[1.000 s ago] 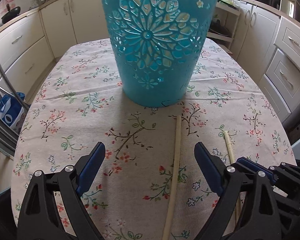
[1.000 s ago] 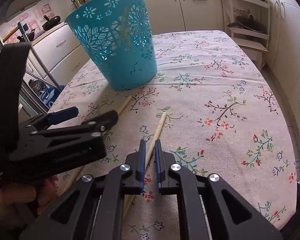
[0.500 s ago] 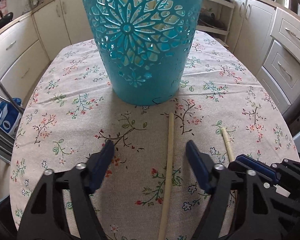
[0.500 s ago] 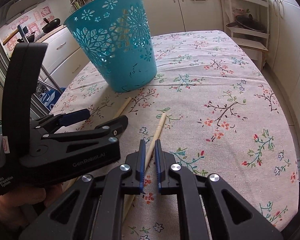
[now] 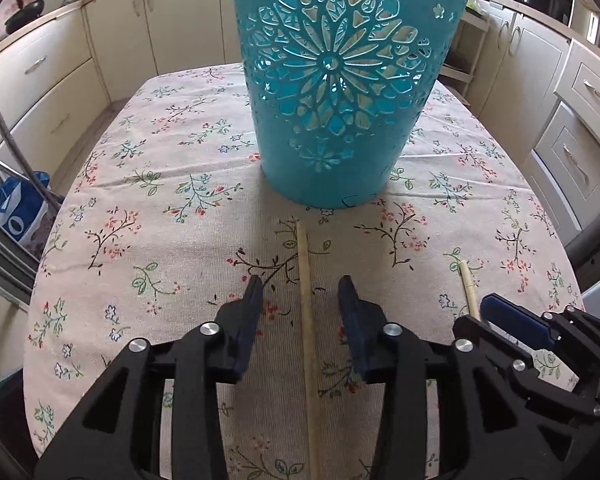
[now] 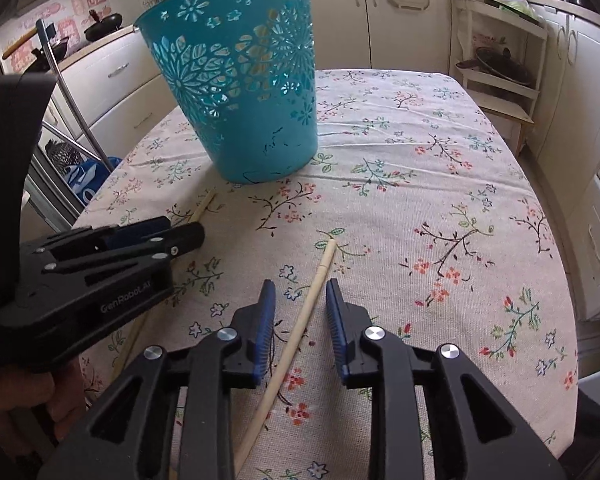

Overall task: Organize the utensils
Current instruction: 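Close the left tool on a loose chopstick while the right tool grasps another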

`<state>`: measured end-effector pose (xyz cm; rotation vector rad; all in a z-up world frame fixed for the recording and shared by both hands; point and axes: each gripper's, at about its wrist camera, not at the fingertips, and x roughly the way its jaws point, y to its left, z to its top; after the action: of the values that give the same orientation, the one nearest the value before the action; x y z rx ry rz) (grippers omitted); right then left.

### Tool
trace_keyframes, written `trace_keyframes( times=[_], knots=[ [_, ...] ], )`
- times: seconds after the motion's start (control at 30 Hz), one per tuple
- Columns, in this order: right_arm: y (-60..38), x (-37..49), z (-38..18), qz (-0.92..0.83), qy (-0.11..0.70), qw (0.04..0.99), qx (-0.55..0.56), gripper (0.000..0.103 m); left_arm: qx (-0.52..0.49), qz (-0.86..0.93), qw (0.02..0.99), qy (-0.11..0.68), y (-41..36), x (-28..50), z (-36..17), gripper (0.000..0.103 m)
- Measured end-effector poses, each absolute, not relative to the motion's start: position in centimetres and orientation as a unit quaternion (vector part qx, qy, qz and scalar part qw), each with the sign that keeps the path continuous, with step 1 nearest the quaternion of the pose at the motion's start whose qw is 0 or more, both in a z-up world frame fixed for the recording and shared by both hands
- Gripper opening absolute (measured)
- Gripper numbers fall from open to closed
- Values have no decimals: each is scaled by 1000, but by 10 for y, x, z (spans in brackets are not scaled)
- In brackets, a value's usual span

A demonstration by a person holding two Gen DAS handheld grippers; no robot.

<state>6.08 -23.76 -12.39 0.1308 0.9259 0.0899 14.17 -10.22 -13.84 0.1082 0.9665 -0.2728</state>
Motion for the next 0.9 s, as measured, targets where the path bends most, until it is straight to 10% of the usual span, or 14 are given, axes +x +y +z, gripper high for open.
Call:
trace_keyframes(
  times=[0.27, 0.37, 0.63, 0.9],
  knots=[
    [-244, 64, -124, 49, 457, 887, 49, 9, 79, -140, 871, 464, -112, 150, -140, 42],
    [-245, 64, -124, 51, 460, 885, 54, 8, 84, -163, 868, 462, -114, 152, -139, 5],
    [-243, 61, -126, 51, 454, 888, 50, 7, 8, -191, 874, 446, -88, 147, -115, 5],
    [-248, 58, -128, 52, 444, 892, 73, 8, -115, -233, 929, 263, -47, 126, -11, 4]
  ],
)
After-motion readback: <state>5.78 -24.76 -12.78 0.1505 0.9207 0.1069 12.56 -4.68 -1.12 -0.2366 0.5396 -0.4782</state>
